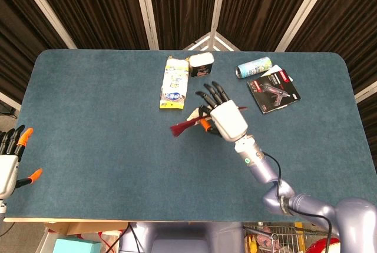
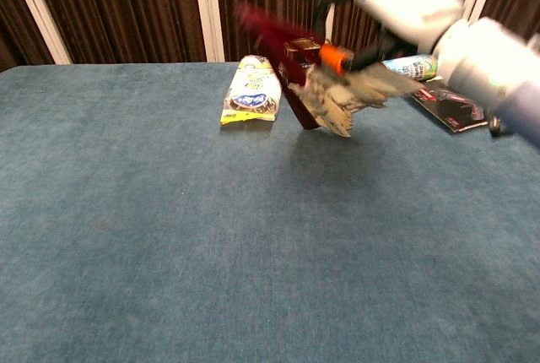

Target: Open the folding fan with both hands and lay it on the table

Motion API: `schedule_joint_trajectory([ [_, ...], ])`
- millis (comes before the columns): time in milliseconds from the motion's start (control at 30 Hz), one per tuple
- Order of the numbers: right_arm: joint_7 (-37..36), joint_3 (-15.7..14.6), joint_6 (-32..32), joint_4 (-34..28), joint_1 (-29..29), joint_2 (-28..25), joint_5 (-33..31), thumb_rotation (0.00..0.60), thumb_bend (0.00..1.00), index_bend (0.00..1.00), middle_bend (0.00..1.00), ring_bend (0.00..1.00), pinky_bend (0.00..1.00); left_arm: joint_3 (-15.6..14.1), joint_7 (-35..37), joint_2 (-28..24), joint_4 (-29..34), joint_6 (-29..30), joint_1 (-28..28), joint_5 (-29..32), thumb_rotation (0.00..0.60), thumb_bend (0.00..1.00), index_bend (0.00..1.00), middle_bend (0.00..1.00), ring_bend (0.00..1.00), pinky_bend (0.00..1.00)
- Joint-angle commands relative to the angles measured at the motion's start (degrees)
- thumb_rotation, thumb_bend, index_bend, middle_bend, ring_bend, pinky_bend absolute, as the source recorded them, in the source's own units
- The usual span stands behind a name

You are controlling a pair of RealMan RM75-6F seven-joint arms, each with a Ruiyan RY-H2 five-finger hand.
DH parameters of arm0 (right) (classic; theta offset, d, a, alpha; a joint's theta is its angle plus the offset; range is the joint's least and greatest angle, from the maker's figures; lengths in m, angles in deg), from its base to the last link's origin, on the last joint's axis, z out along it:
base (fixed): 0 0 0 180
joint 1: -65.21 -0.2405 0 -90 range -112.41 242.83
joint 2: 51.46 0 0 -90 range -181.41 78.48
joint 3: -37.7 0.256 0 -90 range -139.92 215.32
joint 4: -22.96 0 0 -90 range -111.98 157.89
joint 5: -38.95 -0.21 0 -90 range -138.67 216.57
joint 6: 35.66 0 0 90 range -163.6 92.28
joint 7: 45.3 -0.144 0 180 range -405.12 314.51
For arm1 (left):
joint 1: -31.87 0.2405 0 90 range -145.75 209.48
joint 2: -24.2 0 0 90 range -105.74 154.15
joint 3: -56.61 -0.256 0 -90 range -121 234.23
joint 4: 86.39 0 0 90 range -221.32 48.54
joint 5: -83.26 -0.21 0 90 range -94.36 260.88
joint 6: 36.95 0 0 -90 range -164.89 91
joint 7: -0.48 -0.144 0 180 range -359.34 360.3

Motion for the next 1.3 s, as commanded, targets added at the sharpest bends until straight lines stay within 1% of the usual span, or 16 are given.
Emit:
schedule_joint_trajectory([
  [33, 1.3, 2.4, 1.1, -3.5, -0.8, -2.7, -2.1, 0.6, 0.68, 0.75, 0.21, 0.06, 0.0, 0.2, -0.7, -0.6, 1.8, -0.4, -0.5, -0.4, 0.6, 0.0, 0.0, 0.0, 0.0, 0.0],
  [100, 1.9, 3.4, 1.3, -5.2, -1.0, -3.9, -2.8, 0.6, 0.68, 0.75, 0.21, 0.06, 0.0, 0.5, -1.4, -1.0, 3.1, -0.9, -1.2, -0.5, 0.6, 0.0, 0.0, 0.0, 0.0, 0.0],
  [167, 3.0, 4.2, 1.8, -7.2, -1.3, -5.3, -3.4, 0.6, 0.68, 0.75, 0.21, 0.06, 0.0, 1.6, -2.1, -1.3, 5.8, -2.0, -2.7, -0.8, 0.6, 0.01, 0.02, 0.0, 0.0, 0.0],
  [333, 5.2, 6.0, 3.2, -11.7, -1.6, -7.1, -6.2, 0.6, 0.68, 0.75, 0.21, 0.06, 0.0, 5.4, -5.7, -0.9, 12.1, -5.5, -7.1, 1.3, 0.6, 0.07, 0.09, 0.0, 0.0, 0.0],
  [433, 7.1, 7.1, 4.3, -13.9, -2.0, -7.5, -8.5, 0.6, 0.68, 0.75, 0.21, 0.06, 0.0, 8.4, -9.2, 0.7, 13.9, -7.4, -10.4, 3.5, 0.6, 0.09, 0.11, 0.0, 0.0, 0.0],
  [567, 10.9, 8.7, 5.3, -16.5, -2.7, -7.8, -11.7, 0.6, 0.68, 0.75, 0.21, 0.06, 0.0, 11.7, -14.0, 4.6, 13.9, -9.6, -14.6, 7.3, 0.6, 0.11, 0.13, 0.0, 0.0, 0.0],
  [700, 14.4, 9.9, 5.9, -18.6, -3.5, -8.1, -14.0, 0.6, 0.68, 0.75, 0.21, 0.06, 0.0, 14.2, -17.9, 9.7, 11.9, -11.4, -18.8, 10.6, 0.6, 0.15, 0.16, 0.01, 0.0, 0.0],
  [833, 16.9, 10.5, 5.8, -20.0, -4.0, -8.4, -15.3, 0.6, 0.68, 0.75, 0.21, 0.06, 0.0, 15.3, -21.3, 14.3, 7.8, -12.5, -22.5, 11.5, 0.6, 0.18, 0.17, 0.01, 0.0, 0.0],
  [1033, 20.7, 12.1, 5.5, -22.1, -4.8, -8.2, -18.9, 0.6, 0.68, 0.75, 0.21, 0.06, 0.0, 17.4, -21.9, 21.9, 2.9, -12.9, -26.7, 14.6, 0.6, 0.18, 0.2, 0.03, 0.0, 0.0],
  [1200, 23.8, 13.5, 5.3, -23.8, -5.8, -8.1, -21.7, 0.6, 0.68, 0.76, 0.21, 0.06, 0.0, 18.7, -23.1, 26.0, -0.3, -13.2, -29.9, 15.7, 0.6, 0.21, 0.26, 0.05, 0.0, 0.0],
  [1300, 25.1, 14.1, 5.0, -25.0, -6.3, -8.1, -23.1, 0.6, 0.68, 0.76, 0.21, 0.06, 0.0, 19.3, -23.6, 28.2, -2.3, -13.4, -31.7, 16.3, 0.6, 0.23, 0.31, 0.07, 0.0, 0.0],
])
